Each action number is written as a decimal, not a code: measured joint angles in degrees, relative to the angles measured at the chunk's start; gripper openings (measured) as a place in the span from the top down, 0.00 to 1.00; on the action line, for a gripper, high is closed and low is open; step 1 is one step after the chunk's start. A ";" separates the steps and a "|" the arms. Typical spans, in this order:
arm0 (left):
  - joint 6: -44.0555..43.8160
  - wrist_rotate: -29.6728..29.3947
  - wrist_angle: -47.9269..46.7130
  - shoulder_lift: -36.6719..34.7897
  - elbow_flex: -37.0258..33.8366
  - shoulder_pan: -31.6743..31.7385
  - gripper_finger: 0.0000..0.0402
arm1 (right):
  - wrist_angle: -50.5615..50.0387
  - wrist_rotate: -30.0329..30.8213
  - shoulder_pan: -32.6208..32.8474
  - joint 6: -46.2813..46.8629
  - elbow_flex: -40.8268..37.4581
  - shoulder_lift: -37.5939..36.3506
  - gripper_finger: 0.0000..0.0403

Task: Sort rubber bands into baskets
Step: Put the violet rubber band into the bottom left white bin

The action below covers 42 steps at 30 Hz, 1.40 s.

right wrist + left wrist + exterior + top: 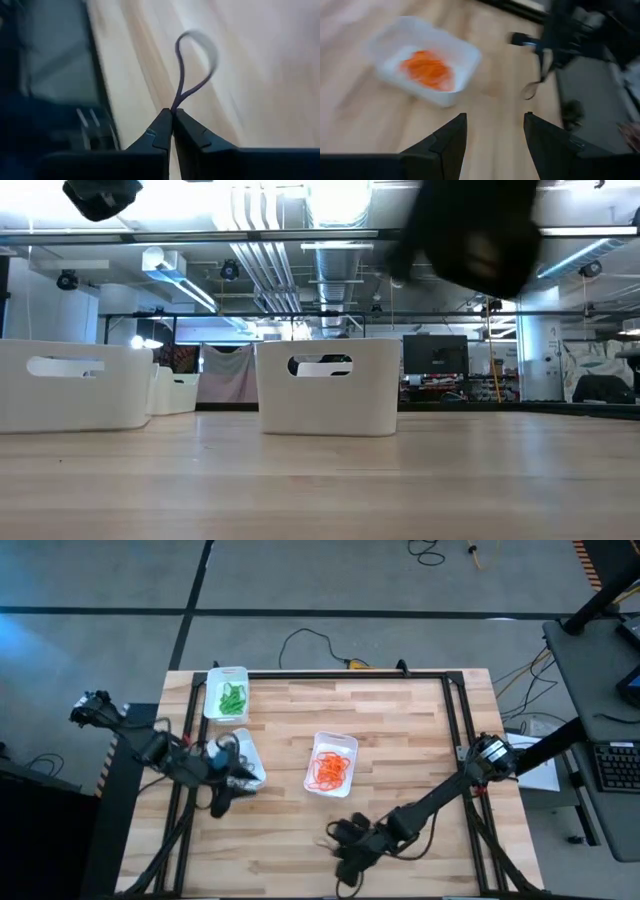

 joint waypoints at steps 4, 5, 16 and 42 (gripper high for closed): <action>2.40 1.82 11.41 3.23 -4.02 -3.51 0.55 | 12.37 8.67 -1.65 -7.57 0.02 0.00 0.98; 2.44 1.73 14.52 4.51 -4.95 -4.08 0.55 | 13.42 9.62 -2.18 -9.27 0.02 0.00 0.98; 2.60 -0.81 30.49 21.31 -7.53 -5.89 0.55 | 13.25 12.99 -4.82 -11.92 -1.71 0.09 0.98; 14.89 -0.65 47.45 62.24 14.43 -5.07 0.55 | 12.35 9.78 5.52 12.05 -8.04 5.53 0.98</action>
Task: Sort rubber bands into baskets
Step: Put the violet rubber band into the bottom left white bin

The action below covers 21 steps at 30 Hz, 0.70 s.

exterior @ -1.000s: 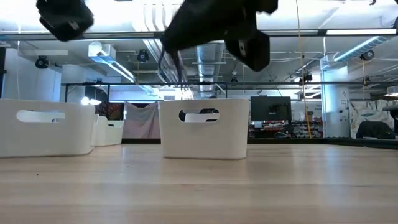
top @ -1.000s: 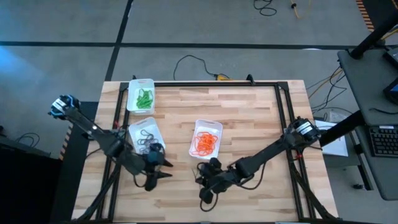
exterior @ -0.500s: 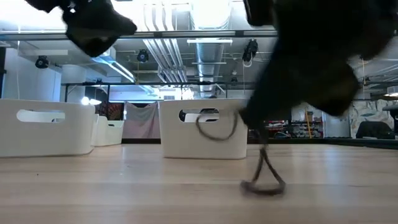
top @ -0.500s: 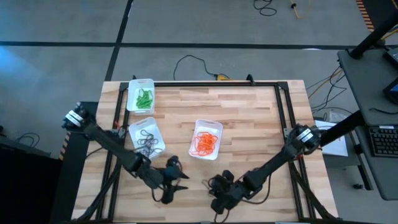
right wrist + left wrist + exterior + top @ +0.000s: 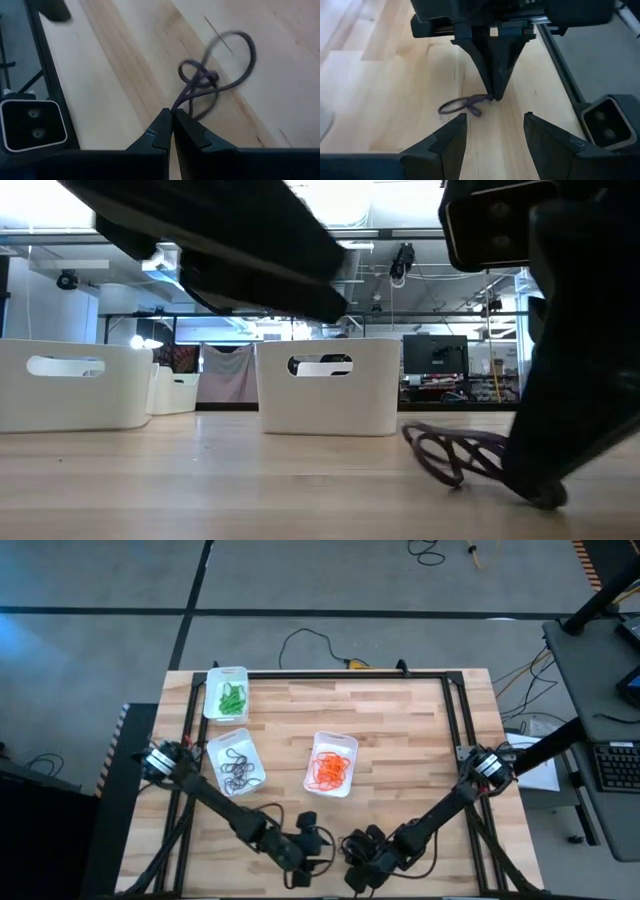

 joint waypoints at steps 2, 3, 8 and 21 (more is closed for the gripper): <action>0.32 -0.01 0.11 2.32 1.87 0.39 0.55 | -0.18 -0.02 0.13 0.27 0.00 0.00 0.98; 1.00 0.00 0.22 3.43 2.81 0.59 0.55 | -0.12 -0.01 0.13 0.29 0.00 0.00 0.98; 7.43 0.00 0.07 8.28 7.33 1.36 0.55 | -0.08 0.02 0.11 1.41 0.00 0.00 0.98; 8.37 -0.41 5.76 13.34 7.09 2.68 0.55 | 1.08 0.17 0.11 2.37 0.00 0.00 0.98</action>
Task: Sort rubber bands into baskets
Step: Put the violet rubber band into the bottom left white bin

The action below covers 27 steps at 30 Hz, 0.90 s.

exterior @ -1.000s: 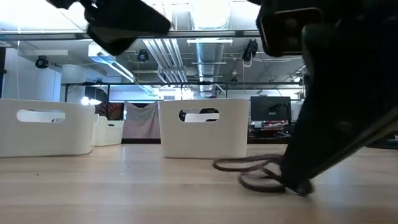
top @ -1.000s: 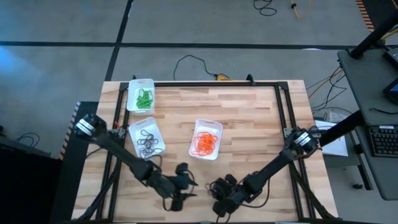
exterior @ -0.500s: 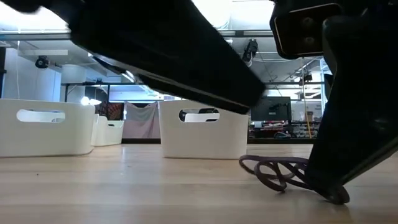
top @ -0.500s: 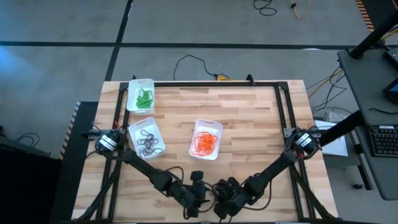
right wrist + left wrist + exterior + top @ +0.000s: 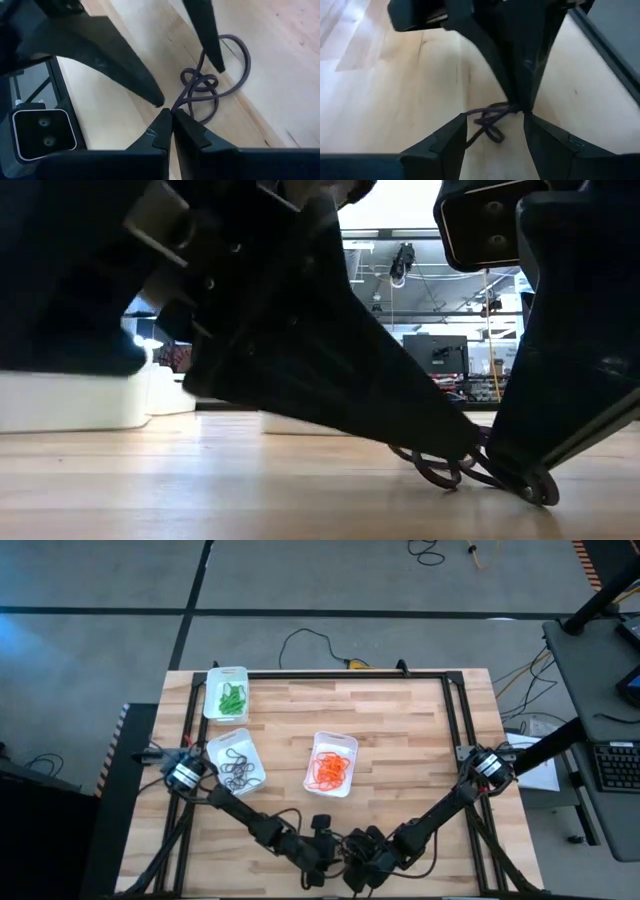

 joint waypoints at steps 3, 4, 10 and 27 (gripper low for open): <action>-1.53 0.02 3.13 1.02 -1.58 -0.02 0.55 | 0.02 0.07 0.00 -0.02 0.00 0.00 0.98; -2.45 0.00 3.08 1.46 -1.97 0.00 0.56 | 0.02 0.07 0.00 -0.02 0.02 0.00 0.98; -6.50 -1.31 4.14 3.22 -2.03 -0.07 0.66 | 0.20 0.29 -0.01 0.26 0.04 0.00 0.98; -13.00 -3.27 -10.18 -3.12 -2.98 -0.02 0.99 | -3.10 -5.36 -0.15 7.51 0.09 -4.57 0.74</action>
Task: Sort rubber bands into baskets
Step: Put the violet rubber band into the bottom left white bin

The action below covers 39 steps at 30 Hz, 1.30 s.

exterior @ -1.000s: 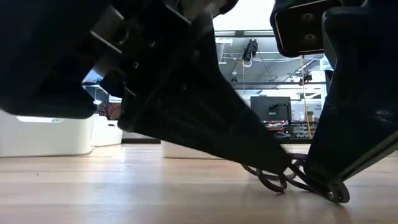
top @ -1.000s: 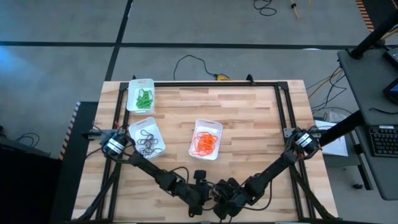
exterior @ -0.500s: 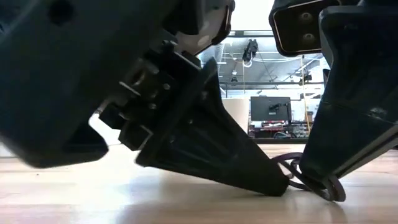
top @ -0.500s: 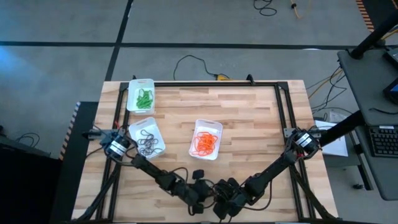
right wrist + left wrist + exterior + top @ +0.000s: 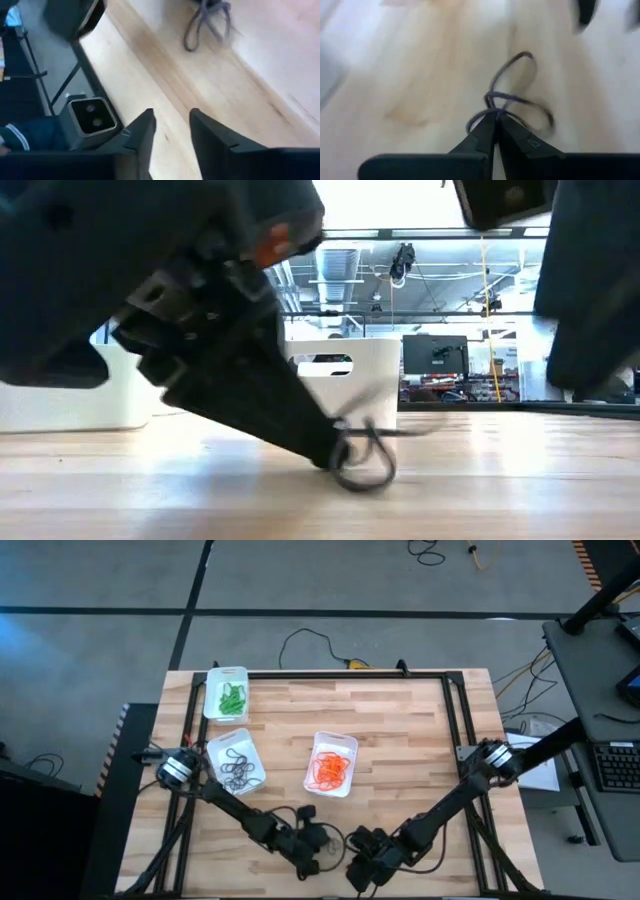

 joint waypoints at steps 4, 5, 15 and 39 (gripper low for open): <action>-0.31 -3.44 -2.79 -6.45 -5.53 0.17 1.00 | -5.32 1.12 0.04 -1.47 0.00 -4.59 0.64; -0.91 -4.36 -3.55 -9.00 -7.45 0.20 1.00 | -7.24 1.88 0.02 -1.46 0.02 -5.88 0.62; -7.69 -7.18 -19.73 -47.30 -24.74 -0.09 1.00 | -24.05 16.45 0.10 -4.43 0.00 -15.94 0.59; -35.40 6.65 -53.77 -76.51 -42.03 9.34 0.78 | -30.08 24.86 -18.85 -16.14 2.99 -23.10 0.43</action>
